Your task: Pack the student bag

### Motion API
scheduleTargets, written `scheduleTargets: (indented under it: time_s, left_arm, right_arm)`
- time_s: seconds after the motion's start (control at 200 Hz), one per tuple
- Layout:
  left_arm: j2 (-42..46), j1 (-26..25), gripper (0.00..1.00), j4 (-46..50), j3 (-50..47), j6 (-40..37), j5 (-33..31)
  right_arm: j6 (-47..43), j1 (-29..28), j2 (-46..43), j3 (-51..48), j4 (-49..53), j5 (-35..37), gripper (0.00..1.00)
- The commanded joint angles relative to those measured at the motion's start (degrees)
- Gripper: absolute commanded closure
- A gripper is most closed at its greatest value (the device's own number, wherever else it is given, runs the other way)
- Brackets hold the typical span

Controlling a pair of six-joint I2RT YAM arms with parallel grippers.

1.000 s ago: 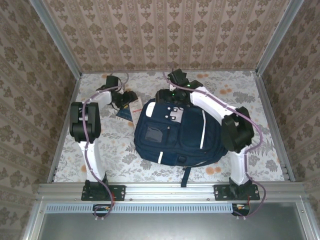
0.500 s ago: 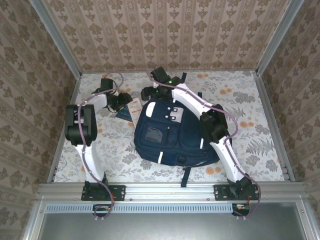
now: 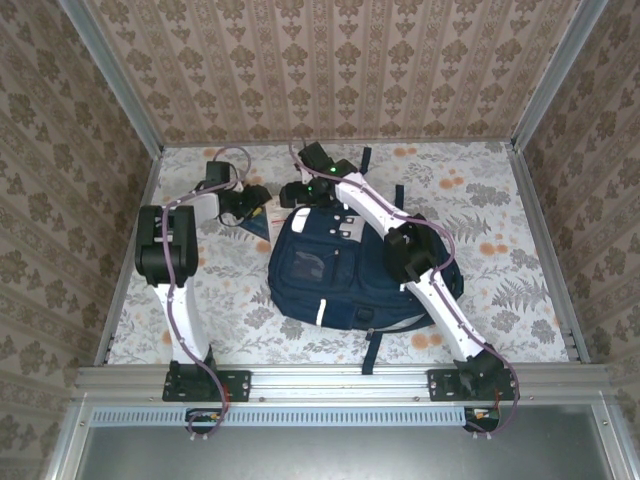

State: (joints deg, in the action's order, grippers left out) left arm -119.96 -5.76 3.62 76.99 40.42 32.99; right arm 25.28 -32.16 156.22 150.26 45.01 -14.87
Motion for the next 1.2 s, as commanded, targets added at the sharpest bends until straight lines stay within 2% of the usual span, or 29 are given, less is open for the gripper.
scheduleTargets:
  time_s: [0.0,0.125,0.31,0.44,0.515,0.76,0.825,0.87,1.085,1.19]
  left_arm:
    - [-3.31,-1.42,0.57,-5.72,-1.95,5.73,7.52]
    - [-4.72,-1.84,0.57,-12.80,-2.94,11.12,11.16]
    - [-5.67,-3.01,0.58,-16.64,-3.18,14.05,13.57]
    - [-6.05,-2.93,0.68,-25.22,-5.36,20.58,15.37]
    - [-6.39,-2.79,0.70,-28.69,-6.04,23.54,16.45]
    - [-4.88,-2.27,0.91,-29.68,-7.22,23.61,16.04]
    - [-3.30,-1.48,0.92,-27.86,-7.18,22.14,15.24]
    - [-1.82,-0.89,1.00,-26.09,-7.13,20.59,14.68]
    - [8.04,3.17,1.00,-21.80,-8.41,16.23,11.25]
    - [15.34,4.85,1.00,-14.85,-6.72,9.24,9.42]
  right_arm:
    - [5.02,0.50,5.06,0.95,2.60,-10.24,0.20]
    - [7.29,0.60,6.85,0.93,1.95,-13.88,0.24]
    - [9.51,0.61,8.29,0.91,1.26,-15.91,0.31]
    - [10.18,0.61,8.39,0.76,0.96,-16.24,0.33]
    - [10.82,0.70,8.29,0.74,0.53,-16.52,0.35]
    - [11.43,0.87,5.82,-1.19,-0.79,-15.68,0.38]
    - [10.67,0.92,2.85,-3.89,-1.74,-14.44,0.34]
    - [10.01,1.03,0.40,-5.91,-1.94,-12.97,0.30]
    - [6.69,2.10,-14.42,-14.24,-1.23,-1.43,0.14]
    - [4.30,1.89,-21.78,-16.82,0.53,6.89,0.07]
